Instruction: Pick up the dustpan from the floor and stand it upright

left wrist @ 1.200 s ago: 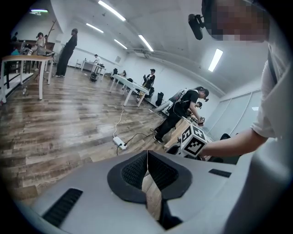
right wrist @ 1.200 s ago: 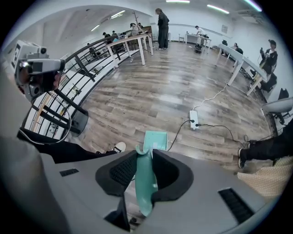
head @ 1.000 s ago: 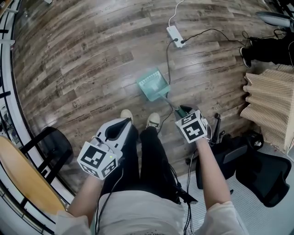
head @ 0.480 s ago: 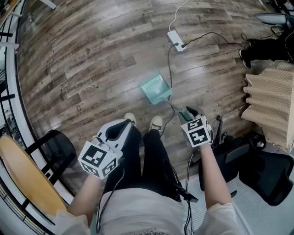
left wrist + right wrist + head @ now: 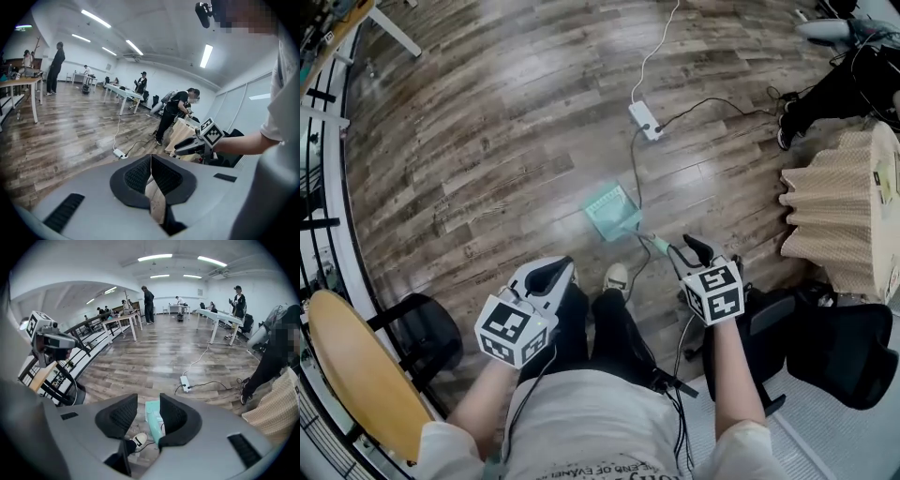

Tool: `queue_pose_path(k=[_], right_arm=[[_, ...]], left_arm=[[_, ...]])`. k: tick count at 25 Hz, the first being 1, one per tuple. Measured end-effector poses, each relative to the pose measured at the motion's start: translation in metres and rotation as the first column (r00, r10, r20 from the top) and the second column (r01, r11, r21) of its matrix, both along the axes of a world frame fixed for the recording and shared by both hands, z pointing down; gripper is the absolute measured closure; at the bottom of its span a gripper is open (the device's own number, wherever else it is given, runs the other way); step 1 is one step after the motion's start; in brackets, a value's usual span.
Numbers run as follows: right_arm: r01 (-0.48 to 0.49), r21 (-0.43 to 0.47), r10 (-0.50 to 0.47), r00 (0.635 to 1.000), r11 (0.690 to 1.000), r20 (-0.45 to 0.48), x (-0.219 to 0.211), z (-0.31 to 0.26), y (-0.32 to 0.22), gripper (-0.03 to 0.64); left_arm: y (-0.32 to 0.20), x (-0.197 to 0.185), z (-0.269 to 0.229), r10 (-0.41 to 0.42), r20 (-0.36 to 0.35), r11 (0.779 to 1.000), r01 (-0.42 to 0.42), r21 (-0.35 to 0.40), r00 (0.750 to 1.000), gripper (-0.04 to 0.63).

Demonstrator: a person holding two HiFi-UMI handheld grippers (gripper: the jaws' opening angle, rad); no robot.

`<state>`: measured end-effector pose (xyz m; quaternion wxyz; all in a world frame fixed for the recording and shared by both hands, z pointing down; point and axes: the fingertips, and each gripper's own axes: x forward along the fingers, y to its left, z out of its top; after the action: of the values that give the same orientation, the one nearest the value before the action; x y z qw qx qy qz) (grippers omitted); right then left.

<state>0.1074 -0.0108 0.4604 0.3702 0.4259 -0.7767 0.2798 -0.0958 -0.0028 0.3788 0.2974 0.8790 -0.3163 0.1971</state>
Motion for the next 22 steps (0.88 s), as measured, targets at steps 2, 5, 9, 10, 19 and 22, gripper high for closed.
queue_pose_path(k=[2,5,9,10,19,22], right_arm=[[-0.033,0.043,0.032,0.999,0.998,0.038,0.001,-0.029,0.003,0.453],[-0.093,0.102,0.084,0.993,0.99,0.088,-0.001,-0.074,0.011,0.454],[-0.146,0.178,0.128,0.986,0.973,0.108,-0.005,-0.125,0.023,0.47],[-0.148,0.191,0.128,0.985,0.97,0.113,-0.008,-0.135,0.026,0.474],[-0.189,0.281,0.136,0.971,0.941,0.198,-0.035,-0.195,0.052,0.511],[-0.208,0.29,0.145,0.964,0.934,0.223,-0.037,-0.205,0.061,0.539]], left_arm=[[0.008,0.006,-0.018,0.03,0.001,0.999,-0.031,0.028,1.0,0.569],[0.021,0.016,-0.048,0.071,0.001,0.996,-0.071,0.061,0.997,0.569],[0.03,0.029,-0.086,0.114,-0.002,0.986,-0.113,0.118,0.993,0.569],[0.031,0.029,-0.094,0.115,-0.005,0.985,-0.113,0.127,0.993,0.569],[0.045,0.031,-0.135,0.119,0.007,0.976,-0.118,0.182,0.993,0.569],[0.048,0.034,-0.141,0.116,0.008,0.975,-0.115,0.19,0.993,0.569]])
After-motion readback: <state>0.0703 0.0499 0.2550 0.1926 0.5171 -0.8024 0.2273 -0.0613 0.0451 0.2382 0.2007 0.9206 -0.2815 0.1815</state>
